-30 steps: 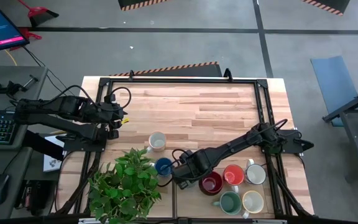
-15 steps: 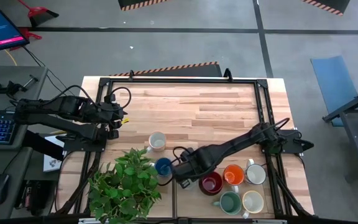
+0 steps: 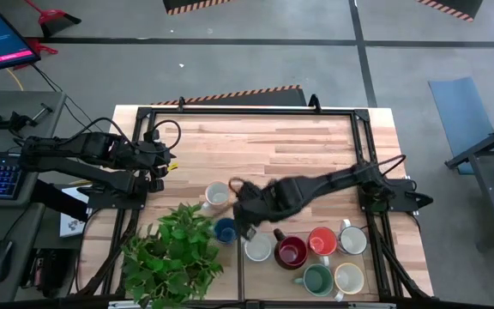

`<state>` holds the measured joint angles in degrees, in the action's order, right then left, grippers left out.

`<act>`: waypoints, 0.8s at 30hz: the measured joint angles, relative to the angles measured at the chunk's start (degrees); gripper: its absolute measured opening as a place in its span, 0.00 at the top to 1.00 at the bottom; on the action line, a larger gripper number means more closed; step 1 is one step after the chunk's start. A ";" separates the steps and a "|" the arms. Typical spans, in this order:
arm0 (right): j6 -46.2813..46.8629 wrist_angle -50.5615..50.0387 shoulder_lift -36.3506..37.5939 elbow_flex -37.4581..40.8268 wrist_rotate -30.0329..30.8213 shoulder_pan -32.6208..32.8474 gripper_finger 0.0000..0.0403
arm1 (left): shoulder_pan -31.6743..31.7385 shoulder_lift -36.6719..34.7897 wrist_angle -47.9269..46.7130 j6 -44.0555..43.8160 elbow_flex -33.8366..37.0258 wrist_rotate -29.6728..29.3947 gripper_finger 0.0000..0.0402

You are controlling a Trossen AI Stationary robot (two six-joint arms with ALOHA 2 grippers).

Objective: Place coffee mugs
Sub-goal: Put the yellow patterned mug on the shelf

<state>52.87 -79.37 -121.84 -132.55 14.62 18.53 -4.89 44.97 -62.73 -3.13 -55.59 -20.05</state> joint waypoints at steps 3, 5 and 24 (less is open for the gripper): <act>-2.58 -4.33 0.13 0.00 8.98 -3.38 0.81 | -0.01 0.02 0.01 -2.80 0.00 -0.50 0.64; -4.35 -10.95 0.75 -0.29 16.62 -5.80 0.81 | 0.01 0.00 0.04 -5.19 0.00 -1.02 0.64; -25.52 -2.17 40.47 33.40 18.53 -34.45 0.81 | 4.07 17.20 12.58 -26.21 -0.02 0.80 0.64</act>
<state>27.35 -81.54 -81.37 -99.15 33.15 -15.91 -0.82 62.17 -50.15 -29.35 -55.61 -19.26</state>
